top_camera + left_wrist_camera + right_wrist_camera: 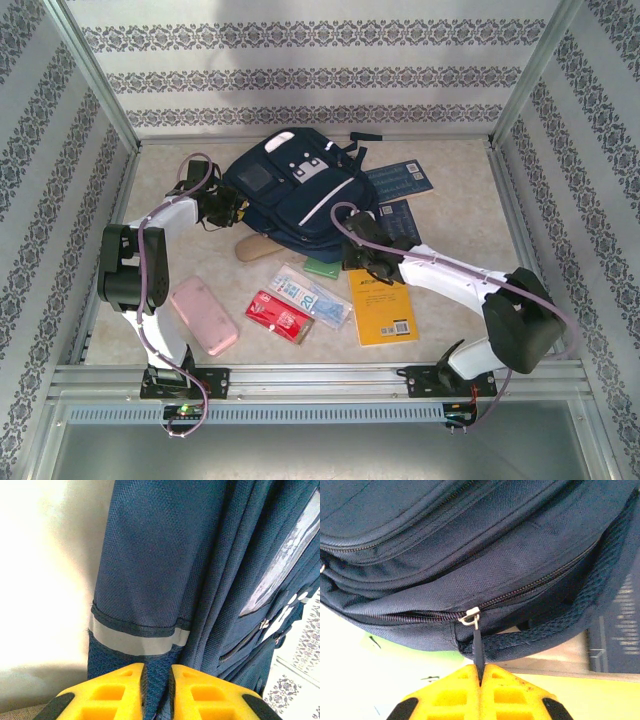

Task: Pack the student bag
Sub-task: Unzip the student bag at the top-center of the table.

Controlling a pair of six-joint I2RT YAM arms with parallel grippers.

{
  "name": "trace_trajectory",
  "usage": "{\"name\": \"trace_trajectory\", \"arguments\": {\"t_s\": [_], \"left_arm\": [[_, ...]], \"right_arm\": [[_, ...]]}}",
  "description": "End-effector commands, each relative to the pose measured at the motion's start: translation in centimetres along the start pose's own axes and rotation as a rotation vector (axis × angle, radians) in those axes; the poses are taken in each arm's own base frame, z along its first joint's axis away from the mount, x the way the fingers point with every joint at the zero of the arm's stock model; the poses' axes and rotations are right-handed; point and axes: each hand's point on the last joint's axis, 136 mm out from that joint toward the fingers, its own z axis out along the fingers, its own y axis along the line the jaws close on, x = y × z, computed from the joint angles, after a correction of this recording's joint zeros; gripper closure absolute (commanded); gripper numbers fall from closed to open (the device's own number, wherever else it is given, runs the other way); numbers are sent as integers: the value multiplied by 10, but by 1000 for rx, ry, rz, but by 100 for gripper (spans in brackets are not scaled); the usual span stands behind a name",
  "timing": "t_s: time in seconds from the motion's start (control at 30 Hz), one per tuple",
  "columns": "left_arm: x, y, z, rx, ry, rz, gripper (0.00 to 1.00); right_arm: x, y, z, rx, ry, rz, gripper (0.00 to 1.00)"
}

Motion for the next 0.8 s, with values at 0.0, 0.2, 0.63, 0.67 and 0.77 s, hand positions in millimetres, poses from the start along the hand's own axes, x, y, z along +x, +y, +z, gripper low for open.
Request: {"name": "trace_trajectory", "arguments": {"t_s": [0.0, 0.2, 0.63, 0.67, 0.77], "left_arm": [[-4, -2, -1, 18, -7, -8, 79], [-5, -3, -5, 14, -19, 8, 78], [25, -56, -37, 67, 22, 274, 63], [36, -66, -38, 79, 46, 342, 58], [72, -97, -37, 107, 111, 599, 47]], "right_arm": [[-7, 12, -1, -111, -17, 116, 100], [-21, -15, -7, -59, -61, 102, 100], [-28, -4, -18, -299, -52, 62, 100], [-27, 2, -19, -326, -42, 56, 100], [-23, 11, -21, -374, -29, 43, 100]]}}
